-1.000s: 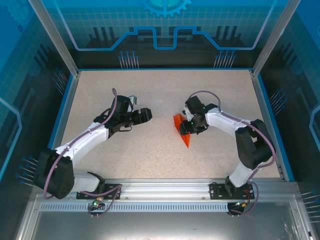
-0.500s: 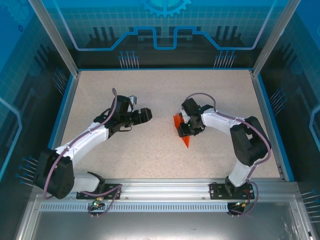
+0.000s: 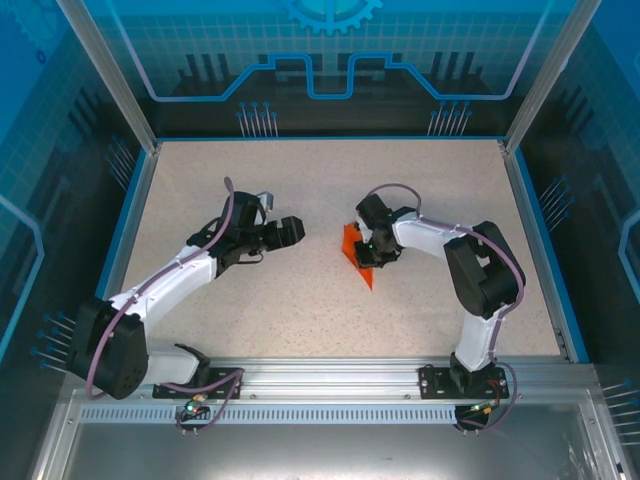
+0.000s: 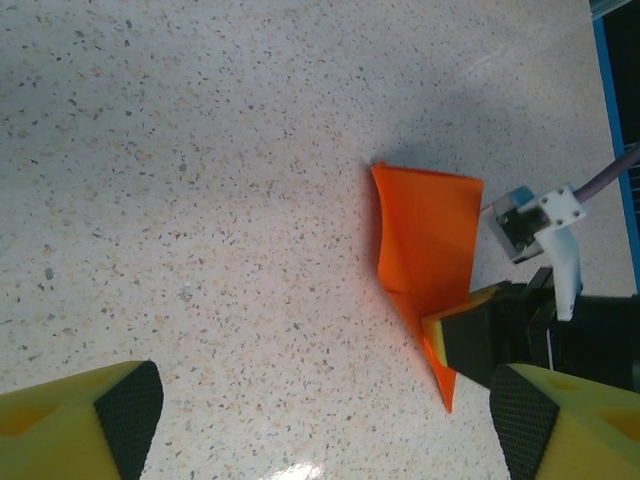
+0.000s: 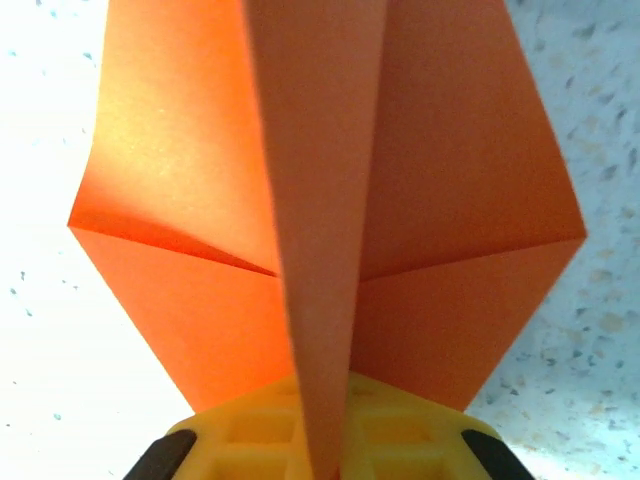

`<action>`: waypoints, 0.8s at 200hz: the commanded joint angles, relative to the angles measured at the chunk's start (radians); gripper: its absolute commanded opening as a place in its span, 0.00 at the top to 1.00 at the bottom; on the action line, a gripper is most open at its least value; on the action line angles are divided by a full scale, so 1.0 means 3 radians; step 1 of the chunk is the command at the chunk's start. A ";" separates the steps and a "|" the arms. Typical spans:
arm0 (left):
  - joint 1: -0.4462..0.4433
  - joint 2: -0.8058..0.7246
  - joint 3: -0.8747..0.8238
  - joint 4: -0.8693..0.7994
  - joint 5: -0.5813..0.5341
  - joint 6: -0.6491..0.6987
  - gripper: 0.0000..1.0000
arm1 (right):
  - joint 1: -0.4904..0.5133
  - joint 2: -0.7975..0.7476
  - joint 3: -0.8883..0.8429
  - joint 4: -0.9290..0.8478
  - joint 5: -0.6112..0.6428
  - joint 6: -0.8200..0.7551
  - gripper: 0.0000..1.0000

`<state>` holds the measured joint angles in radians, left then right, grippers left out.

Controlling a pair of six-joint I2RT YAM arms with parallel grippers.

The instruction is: Fold a paper plane with a square sheet of paper (fold left side to right side)

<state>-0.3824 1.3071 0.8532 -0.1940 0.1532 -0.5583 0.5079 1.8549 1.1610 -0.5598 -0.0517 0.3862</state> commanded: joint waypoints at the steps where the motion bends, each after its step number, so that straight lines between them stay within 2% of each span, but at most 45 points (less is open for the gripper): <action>1: 0.0005 -0.0200 -0.0128 0.0131 0.0043 0.0125 0.06 | -0.0003 -0.0037 0.0275 -0.0118 0.0143 0.0109 0.93; 9: 0.0006 -0.0274 -0.0187 0.0220 0.0054 0.0118 0.02 | -0.0016 -0.0036 0.0383 -0.0178 0.0194 0.0142 0.95; 37: 0.0002 -0.0506 -0.0339 0.0447 0.0018 0.0126 0.01 | -0.0056 0.0161 0.0867 -0.0443 0.0301 0.0210 0.97; 102: 0.0002 -0.0747 -0.0398 0.0187 0.0010 0.0216 0.01 | -0.0095 0.1074 0.2176 -0.1027 0.0634 0.0162 0.97; 160: 0.0004 -0.0984 -0.0463 0.0043 -0.0110 0.0221 0.01 | -0.0128 0.1539 0.2618 -0.1186 0.0687 0.0175 0.96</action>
<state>-0.3824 1.0508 0.7292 -0.1524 0.1497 -0.5167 0.4850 2.2749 1.8874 -0.8509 0.1352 0.4370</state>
